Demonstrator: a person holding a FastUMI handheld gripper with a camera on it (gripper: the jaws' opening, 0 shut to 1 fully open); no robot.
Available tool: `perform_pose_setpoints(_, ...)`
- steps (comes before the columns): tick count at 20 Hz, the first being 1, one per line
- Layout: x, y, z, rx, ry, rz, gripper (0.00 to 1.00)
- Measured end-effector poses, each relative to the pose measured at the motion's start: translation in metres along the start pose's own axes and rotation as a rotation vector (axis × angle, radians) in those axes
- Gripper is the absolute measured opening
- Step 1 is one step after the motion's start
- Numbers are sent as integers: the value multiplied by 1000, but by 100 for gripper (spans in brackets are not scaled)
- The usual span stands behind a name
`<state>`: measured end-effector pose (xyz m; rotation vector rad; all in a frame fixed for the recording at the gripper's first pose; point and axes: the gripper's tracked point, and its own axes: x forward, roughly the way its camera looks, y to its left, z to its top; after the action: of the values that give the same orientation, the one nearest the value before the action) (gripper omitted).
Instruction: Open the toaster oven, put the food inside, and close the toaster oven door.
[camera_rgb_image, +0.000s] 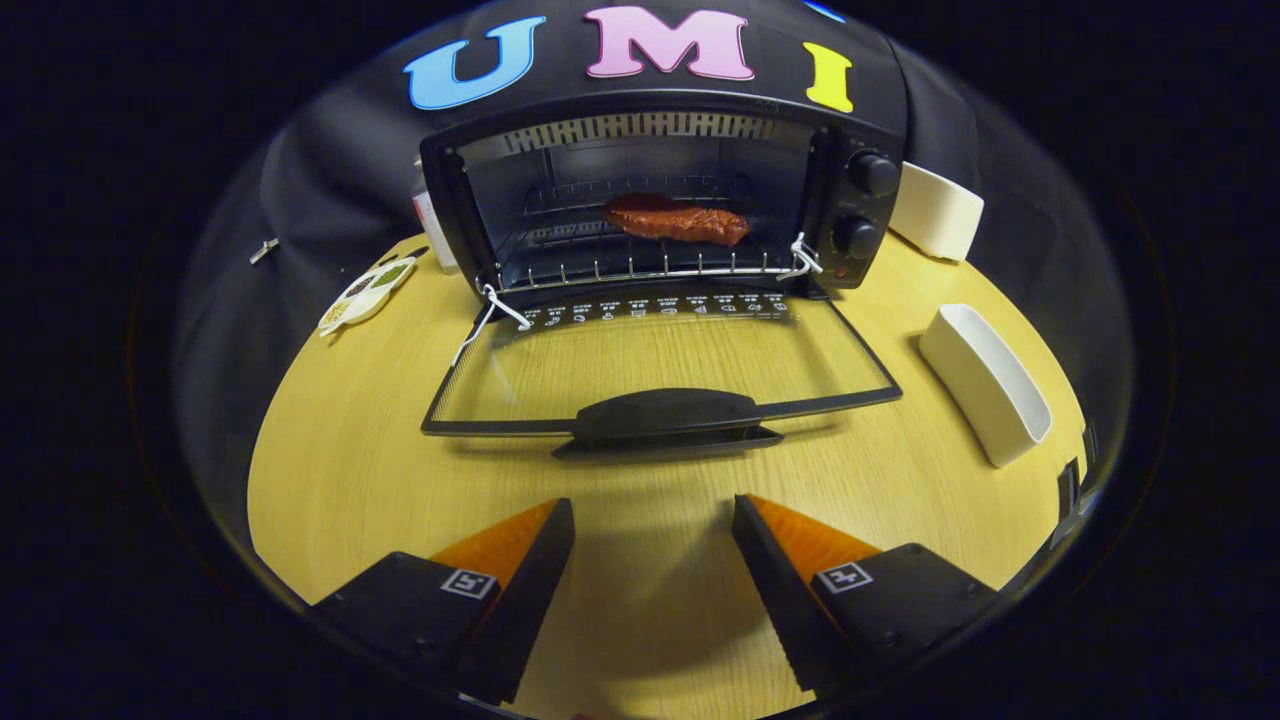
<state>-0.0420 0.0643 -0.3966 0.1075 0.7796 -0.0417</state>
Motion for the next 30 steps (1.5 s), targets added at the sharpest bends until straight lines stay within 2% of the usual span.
perform_pose_setpoints(6,11,-13,9,-54,22,16,97)
perform_pose_setpoints(11,-2,-10,20,5,-8,68,97)
perform_pose_setpoints(17,-27,-8,38,19,-82,68,96)
perform_pose_setpoints(22,-46,-5,81,32,-182,64,97)
perform_pose_setpoints(30,-50,-1,161,48,-320,77,97)
